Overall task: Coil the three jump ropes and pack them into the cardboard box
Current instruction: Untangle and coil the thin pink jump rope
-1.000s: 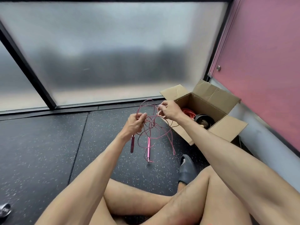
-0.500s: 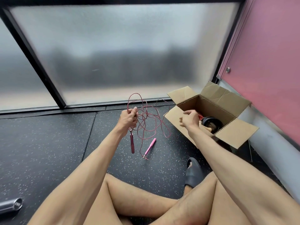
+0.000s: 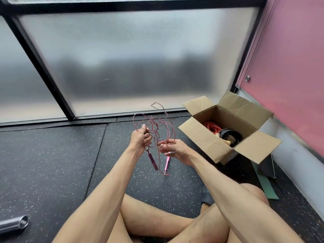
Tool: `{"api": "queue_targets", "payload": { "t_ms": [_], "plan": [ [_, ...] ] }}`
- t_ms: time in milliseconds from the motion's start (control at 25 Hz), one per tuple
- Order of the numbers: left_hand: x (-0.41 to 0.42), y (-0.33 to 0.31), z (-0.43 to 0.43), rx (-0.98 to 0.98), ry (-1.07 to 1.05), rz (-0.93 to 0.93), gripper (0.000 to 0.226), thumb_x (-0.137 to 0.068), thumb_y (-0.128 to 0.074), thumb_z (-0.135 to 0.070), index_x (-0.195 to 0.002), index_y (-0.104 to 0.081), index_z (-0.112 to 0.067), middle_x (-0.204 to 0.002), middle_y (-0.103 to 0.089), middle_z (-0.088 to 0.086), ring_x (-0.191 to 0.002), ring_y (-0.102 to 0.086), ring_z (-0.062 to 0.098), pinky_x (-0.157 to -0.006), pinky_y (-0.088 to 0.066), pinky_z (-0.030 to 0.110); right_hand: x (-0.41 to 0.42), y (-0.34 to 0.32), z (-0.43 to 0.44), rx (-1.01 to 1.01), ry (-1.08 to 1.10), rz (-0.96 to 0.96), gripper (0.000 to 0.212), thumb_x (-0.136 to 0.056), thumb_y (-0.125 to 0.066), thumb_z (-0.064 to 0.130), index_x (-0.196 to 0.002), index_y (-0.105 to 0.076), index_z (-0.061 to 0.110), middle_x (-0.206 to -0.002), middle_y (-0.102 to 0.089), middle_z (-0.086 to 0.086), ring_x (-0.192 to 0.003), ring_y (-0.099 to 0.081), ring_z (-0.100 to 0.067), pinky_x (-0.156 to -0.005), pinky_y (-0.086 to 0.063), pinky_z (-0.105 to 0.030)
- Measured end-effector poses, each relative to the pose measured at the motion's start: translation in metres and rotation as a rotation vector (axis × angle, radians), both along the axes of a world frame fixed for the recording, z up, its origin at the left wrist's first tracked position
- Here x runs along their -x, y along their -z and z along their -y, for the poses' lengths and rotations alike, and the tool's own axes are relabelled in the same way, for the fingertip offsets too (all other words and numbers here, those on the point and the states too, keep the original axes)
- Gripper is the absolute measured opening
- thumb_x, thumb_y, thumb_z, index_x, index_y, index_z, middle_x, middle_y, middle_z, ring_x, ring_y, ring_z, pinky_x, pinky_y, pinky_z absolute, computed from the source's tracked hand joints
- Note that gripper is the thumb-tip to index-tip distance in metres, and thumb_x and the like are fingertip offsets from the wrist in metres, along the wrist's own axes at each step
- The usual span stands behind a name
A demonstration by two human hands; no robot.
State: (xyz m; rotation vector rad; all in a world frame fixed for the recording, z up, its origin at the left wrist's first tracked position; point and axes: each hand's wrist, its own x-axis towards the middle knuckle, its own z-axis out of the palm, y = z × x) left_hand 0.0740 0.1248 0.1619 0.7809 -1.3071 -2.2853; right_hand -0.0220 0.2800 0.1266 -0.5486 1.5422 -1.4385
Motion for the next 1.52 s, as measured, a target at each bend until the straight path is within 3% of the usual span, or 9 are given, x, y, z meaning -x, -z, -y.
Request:
{"api": "queue_targets", "payload": {
  "t_ms": [160, 240, 400, 640, 760, 880, 1120, 1200, 1520],
  "plan": [
    [-0.005, -0.001, -0.002, -0.058, -0.011, -0.023, 0.036, -0.109, -0.037, -0.026, -0.078, -0.048, -0.011, -0.042, -0.032, -0.008, -0.030, -0.024, 0.003, -0.034, -0.018, 0.017, -0.006, 0.000, 0.008, 0.013, 0.030, -0.093, 0.024, -0.085, -0.076, 0.014, -0.107, -0.067, 0.008, -0.074, -0.067, 0.008, -0.078, -0.060, -0.012, -0.082, -0.048, -0.034],
    [-0.006, 0.001, -0.003, -0.071, -0.006, -0.032, 0.035, -0.109, -0.037, -0.027, -0.079, -0.048, -0.011, -0.041, -0.031, -0.009, -0.030, -0.024, 0.003, -0.033, -0.019, 0.017, -0.011, -0.002, 0.010, 0.013, 0.070, -0.119, 0.021, -0.084, -0.078, 0.014, -0.099, -0.065, 0.012, -0.082, -0.064, 0.001, -0.080, -0.059, -0.013, -0.083, -0.049, -0.035],
    [-0.007, -0.001, -0.006, -0.138, 0.007, -0.048, 0.036, -0.109, -0.034, -0.026, -0.079, -0.047, -0.010, -0.041, -0.028, -0.009, -0.029, -0.023, 0.003, -0.033, -0.018, 0.018, -0.018, -0.002, 0.012, 0.023, 0.155, -0.147, 0.034, -0.082, -0.080, 0.015, -0.109, -0.061, 0.012, -0.093, -0.066, -0.001, -0.087, -0.060, -0.014, -0.081, -0.048, -0.035],
    [-0.008, -0.005, -0.007, -0.120, 0.045, -0.025, 0.034, -0.109, -0.034, -0.026, -0.082, -0.048, -0.009, -0.042, -0.029, -0.009, -0.030, -0.022, 0.002, -0.033, -0.018, 0.017, -0.019, 0.007, 0.014, 0.048, 0.161, -0.067, 0.017, -0.087, -0.075, 0.012, -0.098, -0.064, 0.008, -0.085, -0.069, -0.002, -0.081, -0.065, -0.017, -0.083, -0.052, -0.035],
    [-0.014, -0.005, 0.005, -0.055, 0.060, 0.006, 0.027, -0.106, -0.043, -0.026, -0.095, -0.055, -0.005, -0.045, -0.028, -0.009, -0.033, -0.022, 0.003, -0.035, -0.019, 0.017, -0.010, 0.004, 0.008, 0.053, 0.194, -0.103, 0.019, -0.090, -0.071, 0.017, -0.098, -0.071, -0.001, -0.071, -0.063, 0.005, -0.067, -0.056, -0.007, -0.071, -0.060, -0.030],
    [-0.025, -0.003, 0.034, -0.018, 0.037, 0.021, 0.031, -0.101, -0.055, -0.031, -0.108, -0.059, -0.001, -0.048, -0.026, -0.009, -0.035, -0.022, 0.004, -0.036, -0.020, 0.018, 0.018, 0.001, -0.008, 0.039, 0.389, -0.155, 0.016, -0.095, -0.066, 0.019, -0.085, -0.073, 0.009, -0.058, -0.056, 0.012, -0.056, -0.050, -0.004, -0.057, -0.055, -0.026],
    [-0.053, -0.011, 0.088, -0.159, -0.288, -0.056, 0.032, -0.106, -0.044, -0.032, -0.087, -0.056, -0.008, -0.041, -0.027, -0.011, -0.031, -0.021, 0.003, -0.033, -0.019, 0.017, 0.076, 0.004, -0.060, -0.072, 0.815, -0.107, 0.022, -0.100, -0.057, 0.013, -0.082, -0.066, 0.004, -0.059, -0.050, -0.004, -0.042, -0.043, -0.009, -0.038, -0.034, -0.017],
    [-0.060, -0.012, 0.109, -0.208, -0.429, -0.080, 0.035, -0.107, -0.040, -0.032, -0.085, -0.055, -0.010, -0.037, -0.026, -0.011, -0.029, -0.020, 0.002, -0.032, -0.016, 0.016, 0.089, 0.005, -0.075, -0.104, 0.904, -0.111, 0.018, -0.100, -0.056, 0.012, -0.087, -0.065, 0.002, -0.060, -0.053, -0.006, -0.039, -0.046, -0.008, -0.034, -0.035, -0.014],
    [-0.113, 0.000, 0.183, -0.355, -0.874, -0.052, 0.043, -0.108, -0.029, -0.021, -0.071, -0.052, -0.015, -0.034, -0.020, -0.007, -0.026, -0.015, 0.008, -0.036, -0.012, 0.020, 0.134, 0.012, -0.129, -0.222, 1.372, -0.012, 0.031, -0.096, -0.045, 0.010, -0.067, -0.053, 0.012, -0.052, -0.063, -0.010, -0.027, -0.051, -0.011, -0.027, -0.037, -0.017]
  ]
}}
